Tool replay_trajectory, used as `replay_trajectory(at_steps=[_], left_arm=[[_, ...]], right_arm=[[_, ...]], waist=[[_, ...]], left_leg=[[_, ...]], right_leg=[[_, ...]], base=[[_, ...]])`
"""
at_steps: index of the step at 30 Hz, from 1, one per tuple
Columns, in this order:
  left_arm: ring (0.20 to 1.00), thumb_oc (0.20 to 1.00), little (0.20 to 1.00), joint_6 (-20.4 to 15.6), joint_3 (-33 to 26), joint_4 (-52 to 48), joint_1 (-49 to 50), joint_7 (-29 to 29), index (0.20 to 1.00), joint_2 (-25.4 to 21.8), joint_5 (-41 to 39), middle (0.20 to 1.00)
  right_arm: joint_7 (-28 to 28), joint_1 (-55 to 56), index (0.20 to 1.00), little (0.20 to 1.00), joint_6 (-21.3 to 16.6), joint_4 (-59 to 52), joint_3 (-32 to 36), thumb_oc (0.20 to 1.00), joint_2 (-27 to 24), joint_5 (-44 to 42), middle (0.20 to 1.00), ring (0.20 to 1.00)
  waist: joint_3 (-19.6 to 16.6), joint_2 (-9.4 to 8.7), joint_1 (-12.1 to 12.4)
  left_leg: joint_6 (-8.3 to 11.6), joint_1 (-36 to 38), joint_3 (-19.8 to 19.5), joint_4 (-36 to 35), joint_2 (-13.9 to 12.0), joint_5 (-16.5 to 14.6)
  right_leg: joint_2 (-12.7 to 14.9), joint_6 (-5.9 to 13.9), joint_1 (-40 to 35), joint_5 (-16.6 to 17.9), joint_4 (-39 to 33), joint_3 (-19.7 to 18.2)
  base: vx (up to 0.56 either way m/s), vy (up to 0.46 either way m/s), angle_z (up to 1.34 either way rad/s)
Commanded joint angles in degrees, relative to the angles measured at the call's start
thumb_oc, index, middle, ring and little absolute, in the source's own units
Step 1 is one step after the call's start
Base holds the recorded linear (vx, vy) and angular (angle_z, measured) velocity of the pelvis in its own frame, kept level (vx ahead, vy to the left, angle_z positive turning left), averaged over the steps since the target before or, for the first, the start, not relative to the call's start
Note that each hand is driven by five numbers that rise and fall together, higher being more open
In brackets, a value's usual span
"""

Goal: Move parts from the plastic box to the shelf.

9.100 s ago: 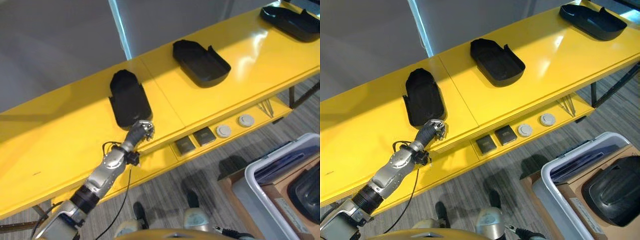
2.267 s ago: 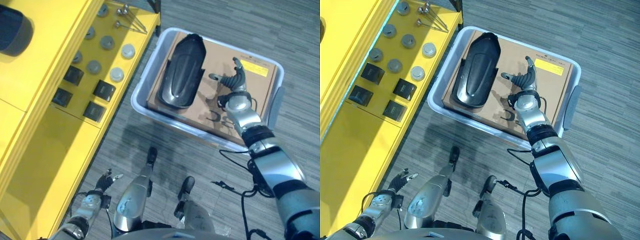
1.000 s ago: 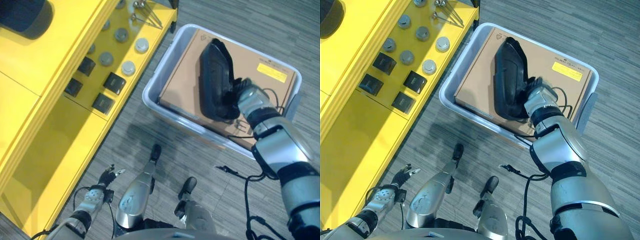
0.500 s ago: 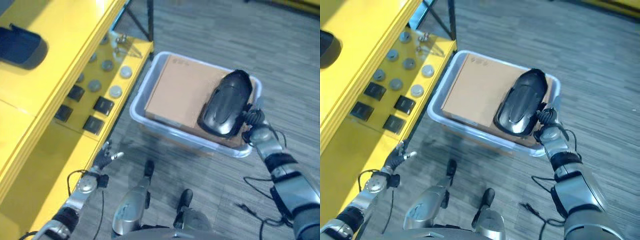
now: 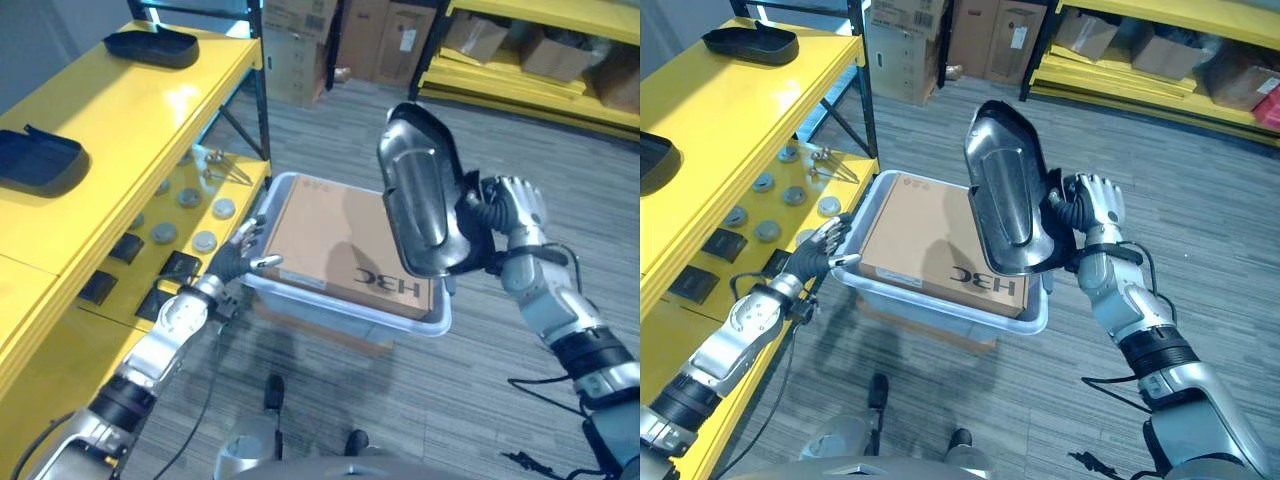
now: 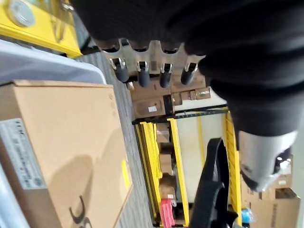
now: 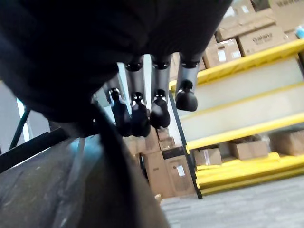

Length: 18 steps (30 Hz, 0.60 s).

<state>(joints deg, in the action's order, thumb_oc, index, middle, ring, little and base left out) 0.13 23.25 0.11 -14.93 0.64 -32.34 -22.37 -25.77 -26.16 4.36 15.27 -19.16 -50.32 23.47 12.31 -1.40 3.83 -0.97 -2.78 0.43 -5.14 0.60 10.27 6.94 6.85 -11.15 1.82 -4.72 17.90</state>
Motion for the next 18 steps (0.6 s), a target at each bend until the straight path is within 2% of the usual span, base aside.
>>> replay_trajectory(at_steps=[1, 8, 14, 17, 18], left_arm=[[1.0, 1.0, 1.0, 2.8, 2.67, 0.01, -4.81, 1.6, 1.0, 2.55, -7.03, 1.0], [1.0, 1.0, 1.0, 9.38, 3.95, -0.16, -7.82, 0.96, 1.0, 6.87, -18.68, 1.0], [1.0, 1.0, 1.0, 11.08, 4.83, 1.3, -9.68, -0.16, 1.0, 10.42, -24.63, 1.0], [1.0, 1.0, 1.0, 10.49, 4.63, 2.0, -10.43, 0.15, 1.0, 12.83, -31.19, 1.0], [1.0, 1.0, 1.0, 10.03, 4.5, 1.63, -10.64, 0.04, 1.0, 12.95, -30.81, 1.0]], right_arm=[[-2.13, -8.46, 0.2, 0.2, -1.97, -2.71, -1.48, 0.2, -5.41, 4.29, 0.2, 0.2], [-0.79, -14.34, 0.2, 0.2, -4.36, -7.32, -4.85, 0.2, -5.22, 6.91, 0.2, 0.2], [-1.56, -18.55, 0.2, 0.2, -4.3, -8.05, -8.41, 0.2, -1.39, 7.41, 0.2, 0.2], [-0.62, -19.81, 0.2, 0.2, -5.17, -9.21, -10.62, 0.2, 1.59, 8.2, 0.2, 0.2], [-0.47, -19.74, 0.2, 0.2, -5.37, -9.19, -11.08, 0.2, 2.2, 8.22, 0.2, 0.2]], waist=[[-3.16, -0.73, 1.11], [-4.74, -1.39, 0.32], [-5.44, -1.57, 0.45], [-5.6, -1.55, 0.85], [-5.65, -1.53, 0.99]], left_leg=[[4.43, 7.26, 4.34, 0.14, -5.39, -11.55], [4.0, 8.65, 4.93, 0.14, -5.22, -12.53], [3.82, 9.2, 4.64, 0.14, -5.04, -13.0], [3.79, 9.22, 4.24, 0.14, -4.83, -13.12], [3.77, 9.22, 4.11, 0.14, -4.79, -13.13]], right_leg=[[2.68, 0.97, 1.19, -2.43, -0.16, 0.45], [2.38, 1.16, 0.6, -2.81, -0.06, -0.67], [2.28, 1.1, 0.22, -3.18, -0.02, -0.97], [2.46, 1.13, 0.05, -3.29, -0.01, -0.54], [2.49, 1.12, 0.0, -3.33, -0.02, -0.41]], base=[[0.0, 0.0, 0.0], [-0.02, -0.004, -0.1], [0.0, 0.0, 0.0], [0.0, 0.0, 0.0], [0.0, 0.0, 0.0]])
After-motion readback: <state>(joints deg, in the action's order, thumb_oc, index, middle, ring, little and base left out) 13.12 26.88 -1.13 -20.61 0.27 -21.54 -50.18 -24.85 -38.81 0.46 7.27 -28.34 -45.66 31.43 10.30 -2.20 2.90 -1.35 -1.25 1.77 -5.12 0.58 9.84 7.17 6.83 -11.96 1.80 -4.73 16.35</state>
